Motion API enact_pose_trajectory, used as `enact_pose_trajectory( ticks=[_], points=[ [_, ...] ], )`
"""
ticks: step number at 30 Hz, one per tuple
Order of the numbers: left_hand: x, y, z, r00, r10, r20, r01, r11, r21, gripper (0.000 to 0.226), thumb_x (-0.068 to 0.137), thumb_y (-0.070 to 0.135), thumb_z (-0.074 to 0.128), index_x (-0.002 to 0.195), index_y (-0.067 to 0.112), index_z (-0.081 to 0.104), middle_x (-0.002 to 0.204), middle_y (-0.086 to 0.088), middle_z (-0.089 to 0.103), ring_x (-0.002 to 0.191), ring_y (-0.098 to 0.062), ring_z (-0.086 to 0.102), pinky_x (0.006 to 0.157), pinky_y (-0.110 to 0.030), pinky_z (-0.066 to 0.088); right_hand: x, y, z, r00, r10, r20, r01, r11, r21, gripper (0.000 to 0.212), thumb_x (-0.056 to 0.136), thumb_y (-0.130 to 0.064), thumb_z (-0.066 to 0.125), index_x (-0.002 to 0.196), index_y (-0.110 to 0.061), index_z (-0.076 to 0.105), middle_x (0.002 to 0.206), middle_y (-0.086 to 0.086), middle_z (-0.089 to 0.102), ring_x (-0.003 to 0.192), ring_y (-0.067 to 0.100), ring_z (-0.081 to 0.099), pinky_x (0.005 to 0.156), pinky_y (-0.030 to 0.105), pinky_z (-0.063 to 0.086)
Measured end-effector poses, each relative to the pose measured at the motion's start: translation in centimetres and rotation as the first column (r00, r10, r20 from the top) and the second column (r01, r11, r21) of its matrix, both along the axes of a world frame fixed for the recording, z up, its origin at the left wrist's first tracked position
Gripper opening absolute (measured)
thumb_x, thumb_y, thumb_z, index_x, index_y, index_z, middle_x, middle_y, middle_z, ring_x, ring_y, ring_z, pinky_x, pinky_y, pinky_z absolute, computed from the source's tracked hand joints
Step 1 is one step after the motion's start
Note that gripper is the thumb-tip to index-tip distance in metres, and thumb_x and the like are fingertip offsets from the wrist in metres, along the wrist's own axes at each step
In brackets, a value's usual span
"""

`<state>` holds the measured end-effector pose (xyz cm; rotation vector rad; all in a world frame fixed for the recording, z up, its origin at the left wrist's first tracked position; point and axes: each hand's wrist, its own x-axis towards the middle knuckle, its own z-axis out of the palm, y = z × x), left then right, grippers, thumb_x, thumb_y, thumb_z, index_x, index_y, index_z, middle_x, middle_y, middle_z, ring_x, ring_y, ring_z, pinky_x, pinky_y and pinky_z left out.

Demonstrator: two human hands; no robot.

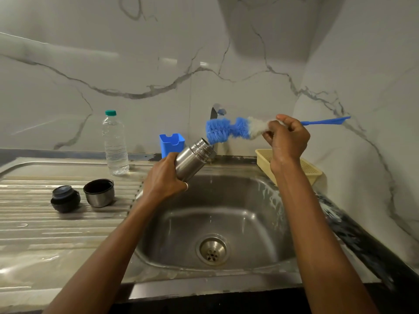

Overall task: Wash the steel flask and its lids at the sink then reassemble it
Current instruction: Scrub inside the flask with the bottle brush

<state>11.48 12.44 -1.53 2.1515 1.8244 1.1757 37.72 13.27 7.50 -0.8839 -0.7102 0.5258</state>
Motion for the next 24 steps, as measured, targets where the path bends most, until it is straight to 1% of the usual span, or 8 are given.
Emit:
enact_pose_trajectory(
  ticks=[2, 4, 6, 9, 13, 16, 18, 24],
  points=[
    [0.2, 0.2, -0.4, 1.000, -0.006, 0.001, 0.006, 1.000, -0.014, 0.079, 0.064, 0.019, 0.089, 0.133, 0.012, 0.053, 0.113, -0.011, 0.066, 0.088, -0.020, 0.055, 0.072, -0.031, 0.042, -0.5, 0.0, -0.2, 0.998, 0.006, 0.062, -0.005, 1.000, -0.016, 0.026, 0.081, 0.000, 0.073, 0.106, -0.008, 0.074, 0.108, 0.004, 0.071, 0.093, 0.017, 0.073, 0.070, 0.029, 0.063],
    [0.4, 0.5, -0.7, 1.000, -0.004, 0.005, 0.004, 1.000, -0.023, 0.079, 0.064, 0.019, 0.089, 0.133, 0.012, 0.052, 0.114, -0.012, 0.066, 0.091, -0.024, 0.059, 0.073, -0.033, 0.046, -0.7, 0.1, -0.4, 0.991, -0.008, 0.134, 0.011, 1.000, -0.022, 0.025, 0.081, -0.001, 0.073, 0.105, -0.009, 0.074, 0.109, 0.004, 0.070, 0.090, 0.016, 0.072, 0.069, 0.028, 0.063],
    [0.5, 0.7, -1.1, 1.000, 0.000, 0.003, 0.000, 1.000, -0.023, 0.079, 0.063, 0.020, 0.089, 0.133, 0.013, 0.052, 0.114, -0.013, 0.067, 0.093, -0.029, 0.062, 0.076, -0.037, 0.052, -0.7, 0.2, -0.3, 0.979, -0.033, 0.199, 0.037, 0.999, -0.016, 0.024, 0.080, -0.003, 0.073, 0.103, -0.011, 0.075, 0.106, 0.003, 0.071, 0.089, 0.015, 0.072, 0.070, 0.030, 0.063],
    [0.8, 0.9, -1.6, 1.000, 0.013, -0.007, -0.013, 1.000, -0.024, 0.081, 0.063, 0.020, 0.089, 0.133, 0.014, 0.050, 0.116, -0.012, 0.066, 0.094, -0.028, 0.062, 0.076, -0.037, 0.052, -0.4, 0.5, -0.3, 0.957, -0.065, 0.282, 0.072, 0.997, -0.016, 0.024, 0.078, -0.005, 0.072, 0.099, -0.014, 0.075, 0.098, -0.004, 0.072, 0.089, 0.016, 0.072, 0.074, 0.034, 0.064],
    [1.2, 1.3, -2.1, 1.000, -0.014, 0.019, 0.014, 1.000, -0.019, 0.080, 0.062, 0.017, 0.088, 0.133, 0.013, 0.051, 0.116, -0.012, 0.065, 0.090, -0.024, 0.057, 0.073, -0.034, 0.045, -0.1, 0.8, -0.4, 0.939, -0.085, 0.332, 0.095, 0.995, -0.015, 0.023, 0.076, -0.008, 0.072, 0.097, -0.017, 0.075, 0.096, -0.011, 0.071, 0.094, 0.015, 0.071, 0.082, 0.039, 0.063],
    [1.7, 1.4, -2.7, 0.999, -0.024, 0.041, 0.025, 1.000, -0.019, 0.080, 0.061, 0.017, 0.088, 0.131, 0.014, 0.051, 0.114, -0.011, 0.065, 0.094, -0.027, 0.061, 0.077, -0.039, 0.052, 0.0, 0.8, -0.6, 0.922, -0.092, 0.375, 0.105, 0.994, -0.013, 0.022, 0.075, -0.010, 0.072, 0.094, -0.021, 0.073, 0.094, -0.014, 0.070, 0.099, 0.017, 0.070, 0.085, 0.041, 0.062],
    [1.9, 1.4, -2.9, 0.998, -0.025, 0.064, 0.026, 1.000, -0.012, 0.078, 0.060, 0.017, 0.088, 0.129, 0.015, 0.051, 0.111, -0.009, 0.065, 0.092, -0.028, 0.061, 0.077, -0.042, 0.055, 0.1, 0.7, -0.5, 0.913, -0.093, 0.397, 0.105, 0.994, -0.008, 0.021, 0.073, -0.013, 0.071, 0.091, -0.024, 0.072, 0.091, -0.017, 0.069, 0.099, 0.017, 0.070, 0.086, 0.042, 0.061],
    [2.0, 1.5, -3.6, 0.994, -0.049, 0.095, 0.051, 0.999, -0.020, 0.078, 0.063, 0.013, 0.088, 0.131, 0.013, 0.051, 0.110, -0.008, 0.063, 0.090, -0.021, 0.057, 0.073, -0.032, 0.045, 0.1, 0.1, 0.0, 0.852, -0.111, 0.512, 0.096, 0.994, 0.055, 0.023, 0.077, -0.010, 0.071, 0.098, -0.019, 0.073, 0.091, -0.020, 0.068, 0.097, 0.011, 0.068, 0.084, 0.040, 0.061]
  ],
)
